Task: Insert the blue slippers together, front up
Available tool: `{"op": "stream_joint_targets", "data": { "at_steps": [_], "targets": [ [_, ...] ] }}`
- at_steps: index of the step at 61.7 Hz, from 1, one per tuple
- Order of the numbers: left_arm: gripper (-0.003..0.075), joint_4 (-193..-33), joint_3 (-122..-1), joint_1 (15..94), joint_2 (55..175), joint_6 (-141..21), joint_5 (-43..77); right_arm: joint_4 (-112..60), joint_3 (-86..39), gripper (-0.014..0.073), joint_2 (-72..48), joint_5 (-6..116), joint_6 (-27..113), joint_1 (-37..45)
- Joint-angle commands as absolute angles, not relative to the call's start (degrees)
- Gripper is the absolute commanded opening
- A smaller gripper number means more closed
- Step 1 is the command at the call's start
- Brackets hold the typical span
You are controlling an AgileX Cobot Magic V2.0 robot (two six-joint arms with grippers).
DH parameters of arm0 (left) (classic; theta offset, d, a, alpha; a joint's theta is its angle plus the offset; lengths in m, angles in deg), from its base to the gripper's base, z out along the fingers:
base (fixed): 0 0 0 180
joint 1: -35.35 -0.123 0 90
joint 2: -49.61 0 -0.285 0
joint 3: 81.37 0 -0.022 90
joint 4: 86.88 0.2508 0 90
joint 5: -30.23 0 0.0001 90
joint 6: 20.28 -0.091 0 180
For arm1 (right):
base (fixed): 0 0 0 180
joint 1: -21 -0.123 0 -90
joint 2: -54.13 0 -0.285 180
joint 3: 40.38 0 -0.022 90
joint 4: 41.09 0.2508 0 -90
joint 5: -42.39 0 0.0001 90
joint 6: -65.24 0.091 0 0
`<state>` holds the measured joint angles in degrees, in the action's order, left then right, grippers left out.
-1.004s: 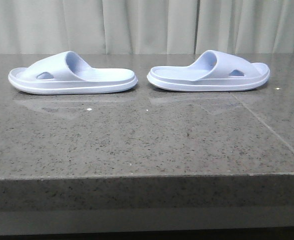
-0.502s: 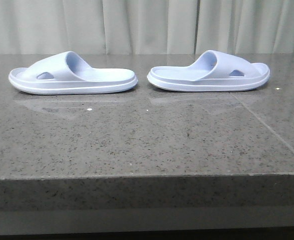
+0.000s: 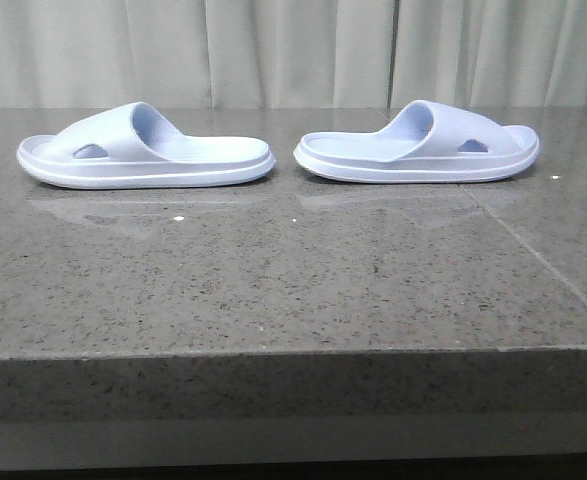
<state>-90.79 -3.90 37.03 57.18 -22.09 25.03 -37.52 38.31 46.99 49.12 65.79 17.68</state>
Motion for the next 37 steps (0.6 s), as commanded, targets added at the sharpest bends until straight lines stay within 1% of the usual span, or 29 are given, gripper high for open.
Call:
{"op": "stream_joint_targets", "data": {
  "at_steps": [1,8,14,21,32,37],
  "targets": [
    [-0.0020,-92.6,-3.7,36.8,56.3,-22.1,30.2,-37.7,37.9,-0.0106,47.9,42.4,65.9,18.2],
    [-0.0020,-95.7,-6.3,36.8,56.4,-22.1,29.4,-37.7,34.1,-0.0108,47.9,44.3,65.9,18.2],
    [-0.0020,-95.0,-10.8,36.8,57.7,-22.1,26.5,-37.7,27.6,-0.0108,47.1,50.7,65.9,18.2],
    [-0.0020,-94.4,-18.3,36.8,63.8,-22.1,22.0,-37.7,19.5,-0.0108,42.8,56.9,65.9,18.2],
    [-0.0020,-94.4,-28.2,36.8,76.6,-22.1,21.4,-37.7,11.0,-0.0108,34.2,62.2,65.9,18.2],
    [-0.0020,-94.4,-31.2,36.8,80.4,-22.1,21.4,-37.7,9.0,-0.0108,31.7,63.3,65.9,18.2]
  ]
}}
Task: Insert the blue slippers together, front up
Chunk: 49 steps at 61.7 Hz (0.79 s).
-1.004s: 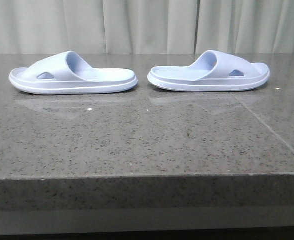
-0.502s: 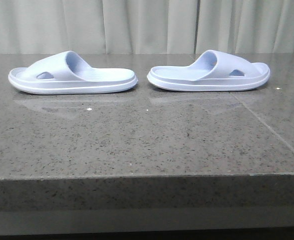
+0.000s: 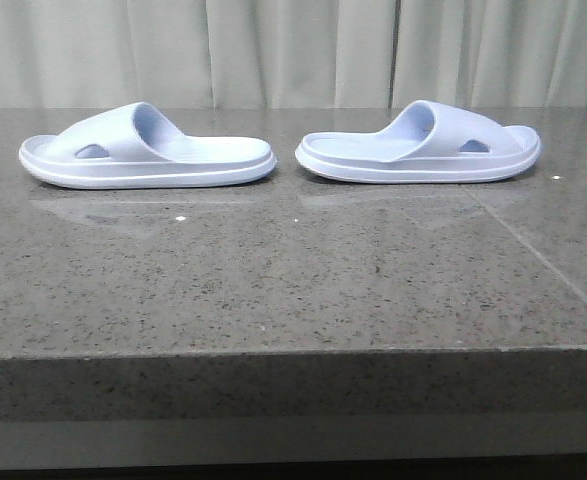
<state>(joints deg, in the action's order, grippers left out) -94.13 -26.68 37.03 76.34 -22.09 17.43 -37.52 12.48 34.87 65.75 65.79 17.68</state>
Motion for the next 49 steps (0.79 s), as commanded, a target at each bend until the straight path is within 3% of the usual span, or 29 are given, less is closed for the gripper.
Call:
{"op": "stream_joint_targets", "data": {
  "at_steps": [1,11,15,20,28,33,39,49],
  "targets": [
    [-0.0020,-94.5,-31.6,36.8,80.8,-22.1,21.4,-37.7,8.8,-0.0108,31.4,63.3,65.9,18.2],
    [-0.0015,-95.0,-33.0,36.8,82.6,-22.1,21.5,-37.7,8.4,-0.0104,30.7,61.8,65.9,18.2],
    [0.0029,-95.0,-33.0,36.8,82.6,-22.1,21.5,-37.7,8.4,-0.0075,30.7,61.4,65.9,18.2],
    [0.0166,-95.0,-33.0,36.8,82.6,-22.1,21.4,-37.7,8.4,0.0033,30.7,61.0,65.9,18.2],
    [0.0541,-95.0,-33.0,36.8,82.6,-22.1,21.4,-37.7,8.4,0.0346,30.7,61.0,65.9,18.2],
    [0.0679,-95.0,-33.0,36.8,82.6,-22.1,21.4,-37.7,8.4,0.0496,30.7,61.1,65.9,18.2],
    [0.0692,-95.0,-33.0,36.8,82.6,-22.1,21.4,-37.7,8.4,0.0590,30.7,61.1,65.9,18.2],
    [0.0680,-95.0,-33.0,36.8,82.6,-22.1,21.4,-37.7,8.4,0.0596,30.7,61.1,65.9,18.2]
  ]
}}
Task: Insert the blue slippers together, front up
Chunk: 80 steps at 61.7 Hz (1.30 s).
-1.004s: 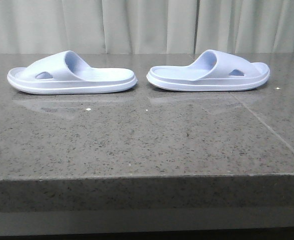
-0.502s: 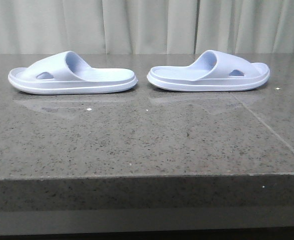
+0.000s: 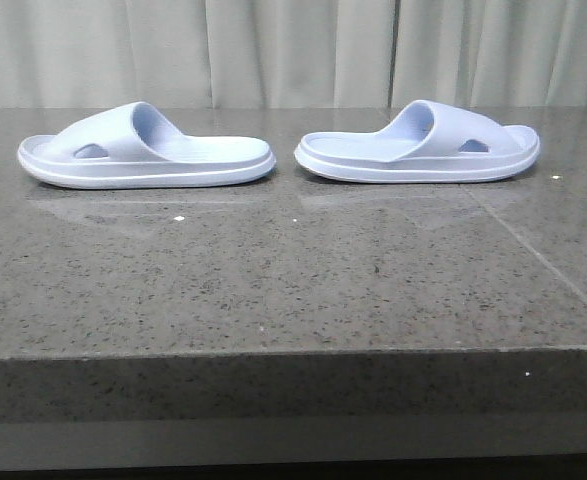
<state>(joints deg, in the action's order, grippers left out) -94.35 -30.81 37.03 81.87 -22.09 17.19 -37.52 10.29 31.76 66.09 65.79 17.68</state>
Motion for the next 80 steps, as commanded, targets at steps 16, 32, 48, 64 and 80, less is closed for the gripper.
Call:
{"op": "stream_joint_targets", "data": {
  "at_steps": [16,32,48,64,80],
  "targets": [
    [0.0680,-98.0,-32.2,36.8,82.6,-22.1,21.3,-37.7,8.4,0.0596,30.7,61.4,65.9,18.2],
    [0.0680,-100.2,-34.5,36.8,89.1,-22.1,20.8,-37.7,8.4,0.0596,30.7,60.3,65.9,18.2],
    [0.0561,-107.5,-44.8,36.8,108.7,-22.1,21.1,-37.7,8.4,0.0596,30.7,60.6,65.9,18.2],
    [0.0350,-113.3,-59.3,35.6,129.4,-22.1,17.6,-37.7,8.4,0.0596,30.7,62.0,65.9,18.2],
    [0.0319,-132.0,-69.9,27.6,142.1,-40.5,3.2,-37.7,8.4,0.0596,30.7,62.0,65.9,18.2]
  ]
}}
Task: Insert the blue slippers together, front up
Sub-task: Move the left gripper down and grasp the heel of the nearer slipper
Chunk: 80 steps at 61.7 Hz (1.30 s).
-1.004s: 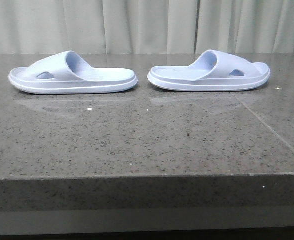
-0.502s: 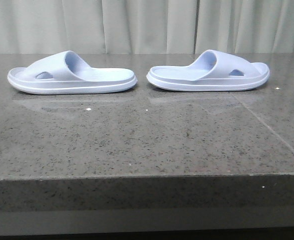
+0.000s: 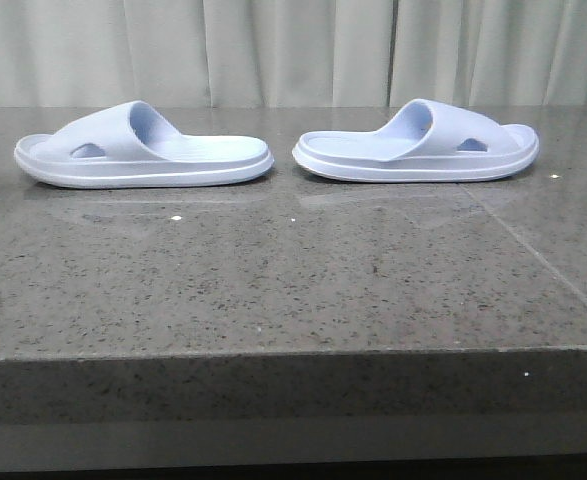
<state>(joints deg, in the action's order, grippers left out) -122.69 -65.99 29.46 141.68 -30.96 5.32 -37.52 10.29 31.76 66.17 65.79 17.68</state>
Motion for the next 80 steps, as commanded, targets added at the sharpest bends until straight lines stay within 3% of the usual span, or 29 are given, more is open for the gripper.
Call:
{"op": "stream_joint_targets", "data": {
  "at_steps": [1,10,33,59,80],
  "targets": [
    [0.0312,-135.0,-70.5,26.9,142.8,-43.7,1.5,-37.7,8.4,0.0596,30.7,62.0,65.9,18.2],
    [0.0263,-150.9,-74.8,22.7,149.2,-59.1,-13.1,-37.7,8.4,0.0596,30.7,62.0,65.9,18.2],
    [0.0258,-153.0,-87.1,21.5,164.6,-60.6,-31.5,-37.7,8.4,0.0596,30.7,62.4,65.9,18.2],
    [0.0264,-149.6,-88.3,22.2,166.2,-60.7,-29.8,-37.7,8.4,0.0596,30.7,62.9,65.9,18.2],
    [0.0337,-148.3,-88.3,25.0,167.5,-60.9,-26.5,-37.7,8.4,0.0596,30.7,62.8,65.9,18.2]
  ]
}}
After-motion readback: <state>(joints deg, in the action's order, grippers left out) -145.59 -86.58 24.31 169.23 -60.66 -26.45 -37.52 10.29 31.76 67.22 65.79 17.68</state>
